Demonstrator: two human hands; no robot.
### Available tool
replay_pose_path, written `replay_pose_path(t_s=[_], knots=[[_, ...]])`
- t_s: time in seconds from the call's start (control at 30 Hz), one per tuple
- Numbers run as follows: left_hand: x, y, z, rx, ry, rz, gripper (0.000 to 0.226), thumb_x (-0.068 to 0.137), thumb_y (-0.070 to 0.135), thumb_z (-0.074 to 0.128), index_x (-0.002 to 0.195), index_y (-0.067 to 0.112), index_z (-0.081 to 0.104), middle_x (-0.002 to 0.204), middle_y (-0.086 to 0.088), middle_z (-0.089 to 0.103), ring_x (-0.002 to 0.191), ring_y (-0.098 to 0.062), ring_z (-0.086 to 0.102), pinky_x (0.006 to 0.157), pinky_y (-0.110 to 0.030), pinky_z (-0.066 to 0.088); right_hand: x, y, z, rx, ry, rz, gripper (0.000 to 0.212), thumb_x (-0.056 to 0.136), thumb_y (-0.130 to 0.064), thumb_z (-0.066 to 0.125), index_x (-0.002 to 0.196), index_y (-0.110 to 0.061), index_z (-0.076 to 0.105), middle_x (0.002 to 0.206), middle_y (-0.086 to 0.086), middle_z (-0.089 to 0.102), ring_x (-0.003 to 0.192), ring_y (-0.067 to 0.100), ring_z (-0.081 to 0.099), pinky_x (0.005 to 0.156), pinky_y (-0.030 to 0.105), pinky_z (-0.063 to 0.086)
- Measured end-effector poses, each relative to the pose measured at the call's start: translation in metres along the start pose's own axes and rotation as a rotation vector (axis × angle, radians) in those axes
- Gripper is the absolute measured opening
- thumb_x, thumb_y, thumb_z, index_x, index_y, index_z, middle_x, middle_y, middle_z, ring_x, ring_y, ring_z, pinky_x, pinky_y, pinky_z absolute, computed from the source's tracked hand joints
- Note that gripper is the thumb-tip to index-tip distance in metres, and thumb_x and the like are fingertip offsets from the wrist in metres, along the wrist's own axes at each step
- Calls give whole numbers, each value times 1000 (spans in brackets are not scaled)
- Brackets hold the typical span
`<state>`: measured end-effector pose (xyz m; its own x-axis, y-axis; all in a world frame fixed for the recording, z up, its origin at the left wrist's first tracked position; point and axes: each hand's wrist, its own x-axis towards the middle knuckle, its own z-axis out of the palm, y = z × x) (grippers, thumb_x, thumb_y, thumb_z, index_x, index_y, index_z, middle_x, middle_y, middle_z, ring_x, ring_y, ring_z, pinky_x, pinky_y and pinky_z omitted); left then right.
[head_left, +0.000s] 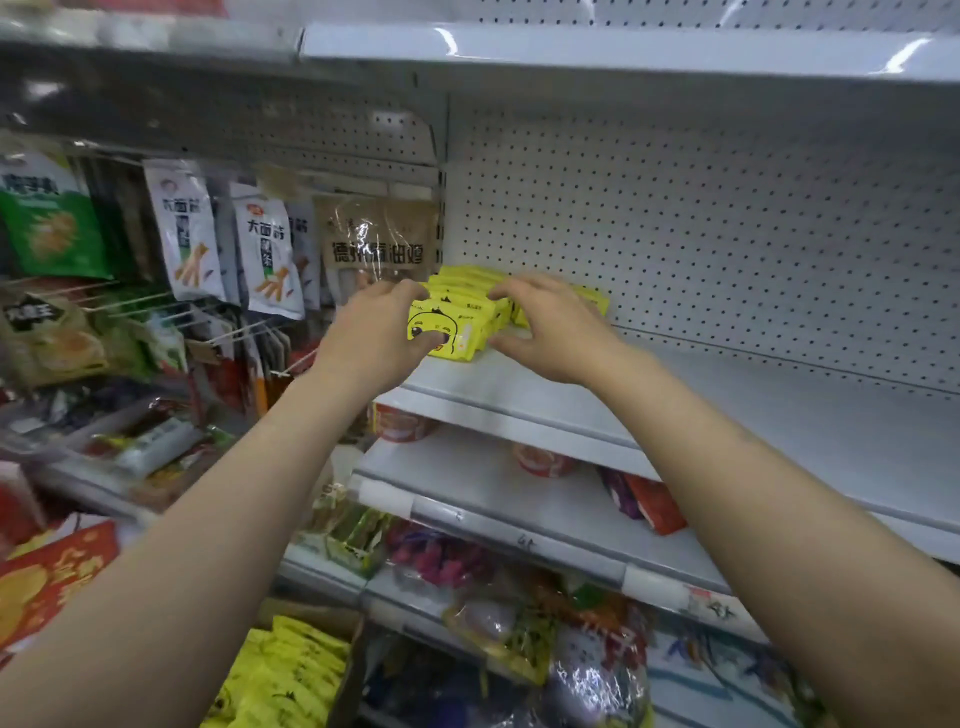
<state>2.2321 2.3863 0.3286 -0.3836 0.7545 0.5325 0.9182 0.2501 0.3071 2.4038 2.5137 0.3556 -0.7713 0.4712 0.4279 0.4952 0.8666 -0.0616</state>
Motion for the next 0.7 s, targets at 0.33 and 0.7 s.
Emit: replay_pose_path(t_s=[0.33, 0.7], knots=[[-104, -71, -72, 165, 29, -110, 47, 87, 44, 62, 126, 20, 52, 118, -6, 57, 112, -28, 52, 89, -39, 46, -14, -119, 32, 119, -27, -205, 55, 87, -47, 64, 136, -26, 50, 141, -1, 49, 132, 24, 40, 108, 40, 37], [-129, -255, -86, 214, -45, -231, 52, 88, 46, 60, 131, 19, 49, 124, -6, 56, 116, -28, 51, 93, -44, 48, 73, -266, 129, 142, -181, -306, 54, 92, -49, 59, 140, -30, 44, 147, -5, 42, 136, 19, 36, 107, 38, 36]])
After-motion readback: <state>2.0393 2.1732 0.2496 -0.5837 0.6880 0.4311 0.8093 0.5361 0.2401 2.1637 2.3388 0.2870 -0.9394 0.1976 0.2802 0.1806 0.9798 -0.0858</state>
